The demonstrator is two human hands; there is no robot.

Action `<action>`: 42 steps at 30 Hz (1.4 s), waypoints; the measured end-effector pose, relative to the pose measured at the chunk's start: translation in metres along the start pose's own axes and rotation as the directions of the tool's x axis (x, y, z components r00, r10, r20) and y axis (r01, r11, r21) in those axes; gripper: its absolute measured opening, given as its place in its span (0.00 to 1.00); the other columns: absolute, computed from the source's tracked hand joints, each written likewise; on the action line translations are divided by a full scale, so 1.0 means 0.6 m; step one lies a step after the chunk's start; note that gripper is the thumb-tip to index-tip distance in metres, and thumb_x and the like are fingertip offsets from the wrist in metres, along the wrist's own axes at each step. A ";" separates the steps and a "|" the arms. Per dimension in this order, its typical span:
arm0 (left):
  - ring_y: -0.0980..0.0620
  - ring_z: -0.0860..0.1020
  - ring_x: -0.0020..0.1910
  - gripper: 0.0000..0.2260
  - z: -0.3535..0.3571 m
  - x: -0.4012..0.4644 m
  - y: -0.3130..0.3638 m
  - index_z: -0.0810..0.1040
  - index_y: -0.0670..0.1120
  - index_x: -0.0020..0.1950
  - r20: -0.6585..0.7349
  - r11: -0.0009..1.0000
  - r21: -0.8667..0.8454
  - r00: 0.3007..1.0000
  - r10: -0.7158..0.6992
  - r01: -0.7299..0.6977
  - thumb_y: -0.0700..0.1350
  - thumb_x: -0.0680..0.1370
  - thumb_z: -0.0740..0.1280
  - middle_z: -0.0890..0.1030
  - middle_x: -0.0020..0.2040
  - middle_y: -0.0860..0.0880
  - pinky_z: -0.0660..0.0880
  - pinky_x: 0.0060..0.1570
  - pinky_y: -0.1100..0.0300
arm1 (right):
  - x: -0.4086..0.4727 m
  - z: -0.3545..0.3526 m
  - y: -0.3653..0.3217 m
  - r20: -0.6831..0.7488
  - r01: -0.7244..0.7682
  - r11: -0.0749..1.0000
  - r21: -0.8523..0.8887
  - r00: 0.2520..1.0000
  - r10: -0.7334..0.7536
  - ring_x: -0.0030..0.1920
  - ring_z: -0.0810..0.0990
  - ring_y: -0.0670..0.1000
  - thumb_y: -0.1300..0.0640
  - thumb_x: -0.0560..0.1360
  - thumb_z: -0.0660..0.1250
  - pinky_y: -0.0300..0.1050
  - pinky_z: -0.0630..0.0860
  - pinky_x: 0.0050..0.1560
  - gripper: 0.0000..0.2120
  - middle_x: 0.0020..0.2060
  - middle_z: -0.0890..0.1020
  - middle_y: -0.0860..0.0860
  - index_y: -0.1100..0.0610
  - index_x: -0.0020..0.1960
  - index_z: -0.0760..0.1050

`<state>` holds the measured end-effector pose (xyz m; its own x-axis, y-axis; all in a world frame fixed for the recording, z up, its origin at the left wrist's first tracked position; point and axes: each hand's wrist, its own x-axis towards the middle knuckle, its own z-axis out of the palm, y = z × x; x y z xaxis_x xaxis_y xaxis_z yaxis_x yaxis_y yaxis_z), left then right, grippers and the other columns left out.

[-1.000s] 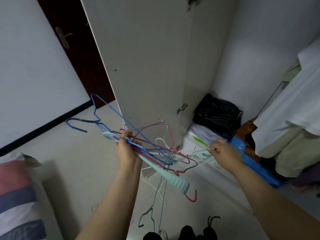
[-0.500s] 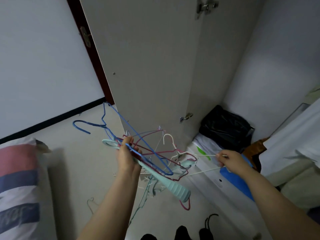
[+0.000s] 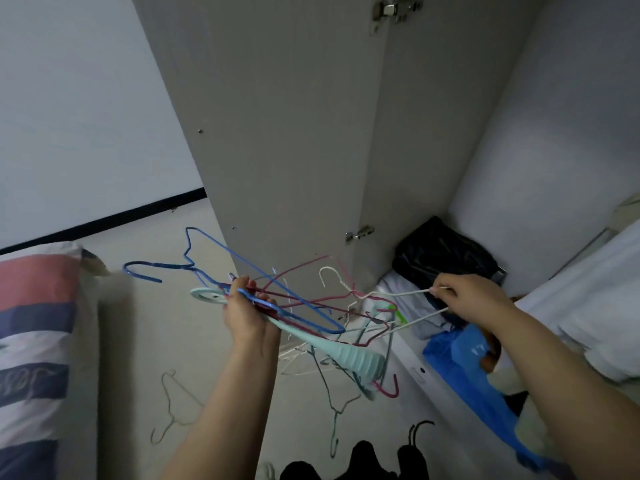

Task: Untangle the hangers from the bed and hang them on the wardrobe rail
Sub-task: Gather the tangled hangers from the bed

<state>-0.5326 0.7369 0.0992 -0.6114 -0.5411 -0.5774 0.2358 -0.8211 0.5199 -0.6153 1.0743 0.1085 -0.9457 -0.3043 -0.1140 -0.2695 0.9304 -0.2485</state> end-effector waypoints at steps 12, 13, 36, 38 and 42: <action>0.57 0.66 0.16 0.12 0.050 -0.022 -0.014 0.66 0.48 0.34 0.111 0.998 0.062 0.994 -0.011 0.004 0.40 0.77 0.63 0.68 0.25 0.54 0.62 0.19 0.71 | -0.022 0.039 0.014 0.147 0.227 0.938 -0.261 0.970 -0.194 0.36 0.71 0.47 0.48 0.82 0.55 0.44 0.59 0.32 0.11 0.37 0.75 0.48 0.53 0.51 0.72; 0.57 0.65 0.16 0.12 0.052 -0.021 -0.014 0.65 0.48 0.34 0.129 0.998 0.068 0.991 -0.018 0.009 0.40 0.77 0.63 0.67 0.25 0.54 0.62 0.19 0.71 | -0.020 0.046 0.009 0.146 0.229 0.936 -0.267 0.970 -0.196 0.36 0.71 0.47 0.48 0.82 0.53 0.45 0.59 0.32 0.13 0.37 0.74 0.48 0.54 0.53 0.73; 0.59 0.65 0.20 0.13 0.015 0.024 0.016 0.65 0.49 0.32 -0.007 0.996 -0.084 0.999 -0.036 0.035 0.39 0.76 0.61 0.67 0.27 0.55 0.62 0.21 0.69 | -0.007 0.077 -0.009 0.088 0.142 0.956 -0.259 0.989 -0.123 0.35 0.74 0.51 0.51 0.82 0.53 0.43 0.64 0.34 0.16 0.34 0.73 0.48 0.57 0.48 0.76; 0.59 0.62 0.17 0.14 0.020 0.017 0.007 0.62 0.49 0.32 0.028 0.998 -0.037 0.998 -0.057 0.058 0.39 0.77 0.59 0.65 0.23 0.54 0.60 0.17 0.69 | 0.008 0.081 -0.012 -0.011 0.214 0.931 -0.295 0.974 -0.227 0.25 0.68 0.51 0.57 0.80 0.58 0.42 0.62 0.27 0.14 0.25 0.65 0.46 0.56 0.36 0.73; 0.59 0.62 0.18 0.13 0.027 0.006 -0.017 0.62 0.50 0.34 0.103 0.995 0.076 0.992 -0.074 0.067 0.40 0.76 0.60 0.65 0.23 0.55 0.58 0.16 0.68 | 0.038 0.087 -0.015 0.199 0.114 0.951 -0.286 0.978 -0.057 0.29 0.69 0.49 0.61 0.77 0.63 0.41 0.66 0.29 0.07 0.32 0.77 0.53 0.57 0.41 0.77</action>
<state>-0.5495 0.7463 0.1021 -0.7015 -0.4570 -0.5468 0.1365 -0.8392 0.5264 -0.6247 1.0482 0.0581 -0.8736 -0.3917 -0.2886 -0.4161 0.9090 0.0258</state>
